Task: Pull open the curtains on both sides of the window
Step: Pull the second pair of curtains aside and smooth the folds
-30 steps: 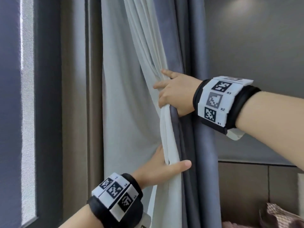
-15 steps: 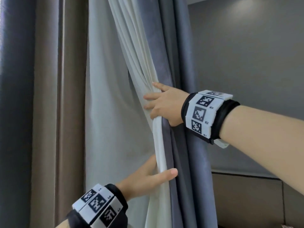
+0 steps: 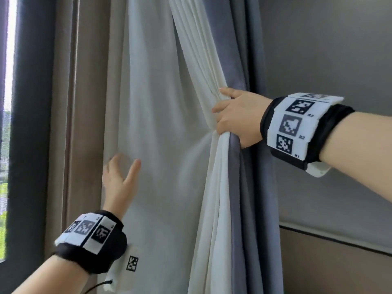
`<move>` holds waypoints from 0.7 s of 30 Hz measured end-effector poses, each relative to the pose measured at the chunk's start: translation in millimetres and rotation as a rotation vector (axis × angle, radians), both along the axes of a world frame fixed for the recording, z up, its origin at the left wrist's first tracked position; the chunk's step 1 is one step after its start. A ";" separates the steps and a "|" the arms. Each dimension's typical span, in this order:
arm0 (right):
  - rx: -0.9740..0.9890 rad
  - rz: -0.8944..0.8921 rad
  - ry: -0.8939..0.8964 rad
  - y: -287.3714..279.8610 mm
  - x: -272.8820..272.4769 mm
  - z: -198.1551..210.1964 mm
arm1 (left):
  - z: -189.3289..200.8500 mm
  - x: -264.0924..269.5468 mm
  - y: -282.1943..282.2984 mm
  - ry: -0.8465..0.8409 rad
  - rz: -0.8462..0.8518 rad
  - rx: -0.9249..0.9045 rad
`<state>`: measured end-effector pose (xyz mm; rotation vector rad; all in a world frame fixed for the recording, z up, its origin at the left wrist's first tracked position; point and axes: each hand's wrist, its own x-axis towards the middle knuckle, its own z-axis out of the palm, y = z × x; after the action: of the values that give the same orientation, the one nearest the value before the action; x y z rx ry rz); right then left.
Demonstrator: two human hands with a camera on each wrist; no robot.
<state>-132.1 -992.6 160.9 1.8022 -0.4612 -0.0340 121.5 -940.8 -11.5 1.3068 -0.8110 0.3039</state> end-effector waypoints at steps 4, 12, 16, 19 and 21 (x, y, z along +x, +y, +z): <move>-0.001 0.061 0.007 -9.2 -10.8 2.7 | -26.7 8.6 -17.9 0.238 -0.096 0.133; 0.083 0.232 -0.054 -37.7 -9.0 5.5 | -41.2 -40.2 -33.1 0.286 -0.628 0.356; 0.202 0.333 -0.104 -52.1 -3.0 3.1 | -28.6 -90.6 -43.0 0.040 -0.723 0.490; 0.206 0.408 -0.078 -58.3 4.2 2.6 | -18.4 -116.1 -55.4 -0.111 -0.770 0.489; 0.141 0.418 -0.047 -61.7 11.1 2.6 | -13.1 -123.6 -65.6 -0.151 -0.775 0.479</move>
<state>-121.0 -1054.3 163.5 2.0099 -0.1099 0.2721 -2.1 -1006.5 -24.6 1.3029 -1.5093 -0.4402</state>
